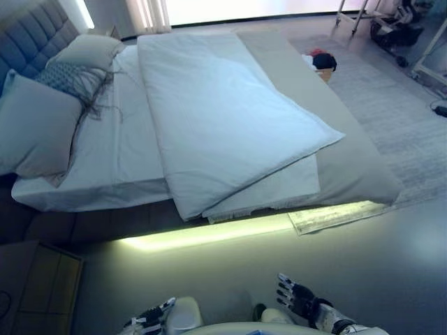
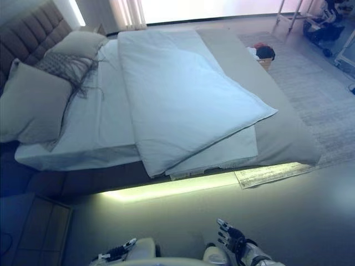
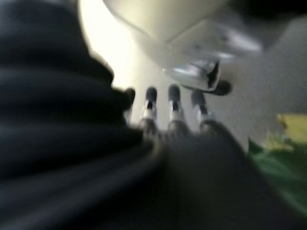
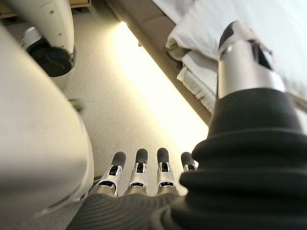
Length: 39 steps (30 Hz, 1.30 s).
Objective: Make the bed neatly
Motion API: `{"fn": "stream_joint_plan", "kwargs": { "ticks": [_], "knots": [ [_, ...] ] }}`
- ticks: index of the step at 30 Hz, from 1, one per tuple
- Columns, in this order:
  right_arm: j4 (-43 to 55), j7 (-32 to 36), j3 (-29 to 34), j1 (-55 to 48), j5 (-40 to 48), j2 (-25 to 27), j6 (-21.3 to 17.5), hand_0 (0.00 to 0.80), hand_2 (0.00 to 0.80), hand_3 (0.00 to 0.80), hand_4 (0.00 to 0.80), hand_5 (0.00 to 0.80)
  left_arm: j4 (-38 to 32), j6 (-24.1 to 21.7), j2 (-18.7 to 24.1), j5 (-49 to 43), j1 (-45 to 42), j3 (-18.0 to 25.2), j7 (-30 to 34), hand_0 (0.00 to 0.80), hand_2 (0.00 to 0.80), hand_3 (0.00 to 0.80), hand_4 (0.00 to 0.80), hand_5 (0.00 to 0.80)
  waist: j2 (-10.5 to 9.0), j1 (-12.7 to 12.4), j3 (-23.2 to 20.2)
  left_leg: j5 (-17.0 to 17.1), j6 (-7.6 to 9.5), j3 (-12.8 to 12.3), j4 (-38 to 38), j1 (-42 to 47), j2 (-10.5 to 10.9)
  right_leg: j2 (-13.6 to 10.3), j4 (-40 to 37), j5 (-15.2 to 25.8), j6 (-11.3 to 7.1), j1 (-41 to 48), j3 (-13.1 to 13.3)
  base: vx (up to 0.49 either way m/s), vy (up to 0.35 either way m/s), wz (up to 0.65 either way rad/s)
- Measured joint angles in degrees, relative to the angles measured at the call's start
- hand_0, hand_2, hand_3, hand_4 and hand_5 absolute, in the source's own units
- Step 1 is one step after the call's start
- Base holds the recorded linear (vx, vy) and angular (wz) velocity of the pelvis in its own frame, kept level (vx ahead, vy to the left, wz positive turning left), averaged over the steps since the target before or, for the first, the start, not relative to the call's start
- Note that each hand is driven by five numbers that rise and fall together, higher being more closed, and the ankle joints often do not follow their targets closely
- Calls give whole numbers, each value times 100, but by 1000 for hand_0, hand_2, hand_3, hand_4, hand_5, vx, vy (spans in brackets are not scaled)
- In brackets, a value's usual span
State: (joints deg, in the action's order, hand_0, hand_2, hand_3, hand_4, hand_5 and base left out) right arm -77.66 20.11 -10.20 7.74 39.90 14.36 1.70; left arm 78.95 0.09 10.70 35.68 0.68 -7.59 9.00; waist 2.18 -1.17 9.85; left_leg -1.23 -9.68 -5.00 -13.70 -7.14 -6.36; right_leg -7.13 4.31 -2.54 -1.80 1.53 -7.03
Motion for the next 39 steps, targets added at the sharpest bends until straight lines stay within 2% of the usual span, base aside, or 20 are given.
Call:
{"fn": "stream_joint_plan", "kwargs": {
  "ticks": [3,4,5,7,10,11,12,16,17,20,23,25,26,27,29,30,31,33,37,39],
  "knots": [
    [-192,-26,-30,-50,7,-17,-18,0,0,0,0,0,284,-97,-88,127,41,159,-18,0,0,0,0,0,73,-55,-38,91,144,-15,1691,37,0,230,-919,-7,7,283,160,474,284,-52],
    [-293,-19,47,-29,4,72,-13,0,0,0,0,0,310,-97,-147,123,99,238,-40,0,0,0,0,0,351,-218,48,-17,-17,83,1903,-39,-401,544,-270,-78,188,133,137,481,390,-64],
    [-274,-78,182,-87,-1,-35,-33,0,0,0,0,0,254,-87,-47,111,154,361,-65,0,0,0,0,0,191,-269,167,668,40,-32,1786,-57,-390,404,-85,-343,-219,339,128,518,444,-63],
    [-295,-104,254,-208,-40,-181,-54,0,0,0,0,0,264,-36,-9,108,11,449,-128,0,0,0,0,0,-96,-472,99,879,296,-248,1756,180,-230,82,-220,-399,-211,543,98,488,466,-57],
    [-248,-96,282,-346,64,-296,-70,0,0,0,0,0,244,-41,130,-137,-45,474,-136,0,0,0,0,0,-355,-447,-20,973,711,-367,1594,425,233,-454,-108,-482,-252,839,-144,369,441,-14],
    [-235,-94,290,-363,81,-292,-117,0,0,0,0,0,178,-35,160,-271,15,415,-123,0,0,0,0,0,-383,-417,-59,928,784,-392,1686,573,345,-565,272,-423,-345,779,-188,266,351,5],
    [-218,-87,286,-351,81,-256,-148,0,0,0,0,0,106,-35,173,-380,20,332,-109,0,0,0,0,0,-248,-434,-74,955,834,-413,1864,774,365,-640,724,-386,-355,610,-258,299,359,2],
    [-3,101,273,-243,93,-210,-159,0,0,0,0,0,-245,-17,342,-555,274,-110,-115,0,0,0,0,0,-96,-277,-159,763,1097,-445,1913,1090,490,-923,2325,-168,-453,-66,-359,287,228,0],
    [81,137,273,-226,135,-220,-163,0,0,0,0,0,-250,7,402,-553,304,-122,-126,0,0,0,0,0,-54,-210,-189,711,1113,-421,1914,1148,473,-838,2426,-349,-465,-148,-292,191,67,1],
    [99,250,257,-222,220,-219,-166,0,0,0,0,0,-251,52,566,-539,416,-245,-163,0,0,0,0,0,-74,-70,-315,609,1091,-416,1915,1138,400,-463,1527,-496,-462,-491,-275,148,26,0],
    [104,346,263,-175,365,-202,-174,0,0,0,0,0,-172,46,541,-540,430,-240,-172,0,0,0,0,0,-137,189,-322,555,1014,-333,1910,1041,326,-145,-92,17,-693,-830,-187,305,0,10],
    [99,348,296,-193,377,-202,-211,0,0,0,0,0,-75,54,451,-541,330,-240,-140,0,0,0,0,0,-201,375,-323,509,940,-102,1916,1053,336,-124,-942,358,-804,-853,-142,352,-12,48],
    [91,330,375,-217,368,-219,-234,0,0,0,0,0,-45,60,430,-541,301,-238,-122,0,0,0,0,0,-301,415,-331,461,807,35,1922,1070,346,-145,-890,429,-805,-870,-125,370,-51,65],
    [83,313,482,-289,355,-216,-254,0,0,0,0,0,-35,63,370,-545,276,-239,-103,0,0,0,0,0,-249,466,-359,404,705,245,1922,1087,320,-50,-788,465,-830,-855,-146,402,-96,64],
    [70,295,518,-362,336,-107,-260,0,0,0,0,0,-28,68,208,-567,195,-168,-83,0,0,0,0,0,-179,435,-313,277,645,212,1540,1220,472,10,-844,478,-827,-658,-156,412,-140,40],
    [78,287,518,-391,329,-28,-261,0,0,0,0,0,-57,71,110,-569,109,-22,-59,0,0,0,0,0,-47,461,-315,44,752,214,1519,1326,482,128,-907,483,-820,-474,-199,368,-156,34],
    [93,286,516,-463,345,-13,-274,0,0,0,0,0,-35,65,86,-580,-47,3,-57,0,0,0,0,0,45,468,-303,-52,837,353,1715,1541,402,246,-832,547,-727,-338,-200,342,-159,61],
    [89,269,504,-610,354,-21,-277,0,0,0,0,0,64,56,71,-750,-70,-20,-61,0,0,0,0,0,50,497,-299,-71,742,681,1709,1585,340,356,-571,564,-571,-315,-83,301,-138,72],
    [88,127,502,-586,363,14,-299,0,0,0,0,0,140,145,38,-759,-139,42,-62,0,0,0,0,0,47,459,-203,-334,674,523,1347,1655,350,316,-92,506,-23,-375,-222,252,-127,30],
    [118,149,502,-535,400,23,-322,0,0,0,0,0,135,149,33,-801,-180,36,-48,0,0,0,0,0,110,437,-206,-382,675,513,1466,1724,293,322,79,409,66,-364,-227,252,-100,7]
  ]
}}
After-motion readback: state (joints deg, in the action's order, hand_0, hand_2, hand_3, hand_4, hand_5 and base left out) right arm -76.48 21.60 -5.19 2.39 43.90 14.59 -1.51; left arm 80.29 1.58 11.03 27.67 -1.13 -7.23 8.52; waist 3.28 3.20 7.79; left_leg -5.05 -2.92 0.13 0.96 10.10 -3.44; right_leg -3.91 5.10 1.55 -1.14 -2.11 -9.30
